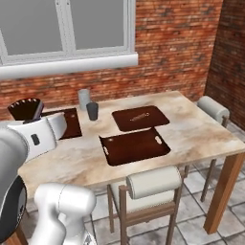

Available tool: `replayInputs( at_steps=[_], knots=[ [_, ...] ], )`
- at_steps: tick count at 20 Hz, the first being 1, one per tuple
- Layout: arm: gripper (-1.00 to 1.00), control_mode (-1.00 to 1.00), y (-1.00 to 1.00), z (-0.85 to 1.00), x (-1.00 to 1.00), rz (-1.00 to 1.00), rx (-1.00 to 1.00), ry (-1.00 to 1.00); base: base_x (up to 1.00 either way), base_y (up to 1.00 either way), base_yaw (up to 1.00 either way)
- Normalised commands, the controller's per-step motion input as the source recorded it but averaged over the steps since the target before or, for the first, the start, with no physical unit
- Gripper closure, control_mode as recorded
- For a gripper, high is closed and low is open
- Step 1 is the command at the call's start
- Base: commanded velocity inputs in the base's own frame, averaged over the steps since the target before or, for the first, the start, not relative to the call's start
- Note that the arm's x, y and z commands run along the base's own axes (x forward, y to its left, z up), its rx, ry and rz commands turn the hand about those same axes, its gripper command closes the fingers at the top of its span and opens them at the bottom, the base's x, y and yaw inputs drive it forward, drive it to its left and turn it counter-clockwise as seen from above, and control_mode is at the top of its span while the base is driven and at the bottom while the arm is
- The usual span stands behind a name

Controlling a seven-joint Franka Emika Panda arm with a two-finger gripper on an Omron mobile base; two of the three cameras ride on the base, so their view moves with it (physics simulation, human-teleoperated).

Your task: Take the cakes from the fridge and place them on the empty tray on the dining counter.

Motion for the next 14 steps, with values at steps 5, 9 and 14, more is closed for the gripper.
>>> replayInputs(
  at_steps=[5,9,14],
  knots=[
    [1.00,-1.00,-0.27,0.00,0.33,-0.01,0.02,0.13,0.31,-0.26,-0.10],
    [1.00,-1.00,-0.71,0.00,0.88,0.00,0.08,0.42,0.00,0.00,0.00],
    [1.00,-1.00,-0.57,-0.12,0.96,0.08,0.02,0.37,0.00,0.00,0.00]
  ],
)
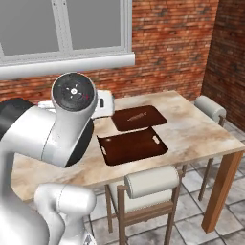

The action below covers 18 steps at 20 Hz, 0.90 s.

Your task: Take the cakes from the fridge and place them on the empty tray on the dining counter.

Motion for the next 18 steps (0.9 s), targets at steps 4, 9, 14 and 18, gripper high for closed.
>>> replayInputs(
  at_steps=[4,9,14,18],
  knots=[
    [1.00,-1.00,-0.08,-0.29,1.00,0.08,0.00,0.14,0.00,0.00,0.00],
    [1.00,-1.00,0.00,-0.55,0.92,0.07,0.00,0.04,0.00,0.00,0.00],
    [1.00,-1.00,-0.03,-0.73,0.62,0.08,0.00,0.00,0.00,0.00,0.00],
    [1.00,-1.00,-0.09,-0.79,0.46,0.04,0.00,0.05,0.00,0.00,0.00]
  ],
)
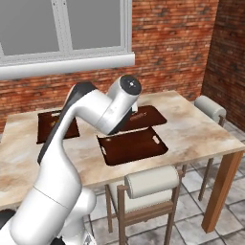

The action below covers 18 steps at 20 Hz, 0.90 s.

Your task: Take the cakes from the fridge and place them on the empty tray on the dining counter.

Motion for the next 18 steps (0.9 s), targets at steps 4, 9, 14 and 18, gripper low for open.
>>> replayInputs(
  at_steps=[4,9,14,18],
  knots=[
    [1.00,-1.00,-0.11,-0.56,0.37,0.00,0.00,0.11,0.00,0.00,0.00],
    [1.00,-1.00,-0.04,-0.31,0.29,-0.04,-0.01,0.17,0.00,0.00,0.00],
    [1.00,-1.00,0.00,-0.47,0.20,-0.07,-0.01,0.13,0.00,0.00,0.00],
    [1.00,-1.00,-0.03,-0.51,0.02,-0.04,0.00,-0.01,0.00,0.00,0.00]
  ],
)
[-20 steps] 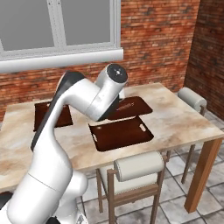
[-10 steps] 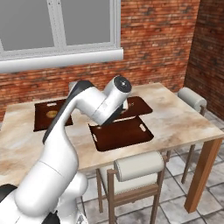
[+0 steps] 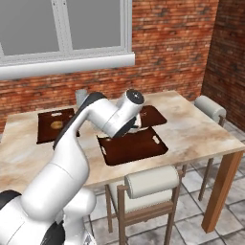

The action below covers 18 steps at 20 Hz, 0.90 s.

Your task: Take the cakes from the fridge and place them on the empty tray on the dining counter.

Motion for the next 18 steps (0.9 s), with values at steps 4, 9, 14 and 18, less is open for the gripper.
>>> replayInputs(
  at_steps=[4,9,14,18],
  knots=[
    [1.00,-1.00,-0.06,-0.40,0.00,0.00,0.00,-0.21,0.00,0.00,0.00],
    [1.00,-1.00,0.00,-0.28,0.00,0.00,-0.04,-0.13,0.00,0.00,0.00],
    [1.00,-1.00,0.00,-0.30,0.13,-0.02,-0.08,0.15,0.00,0.00,0.00],
    [1.00,-1.00,0.00,-0.18,0.33,-0.05,-0.05,0.31,0.00,0.00,0.00]
  ],
)
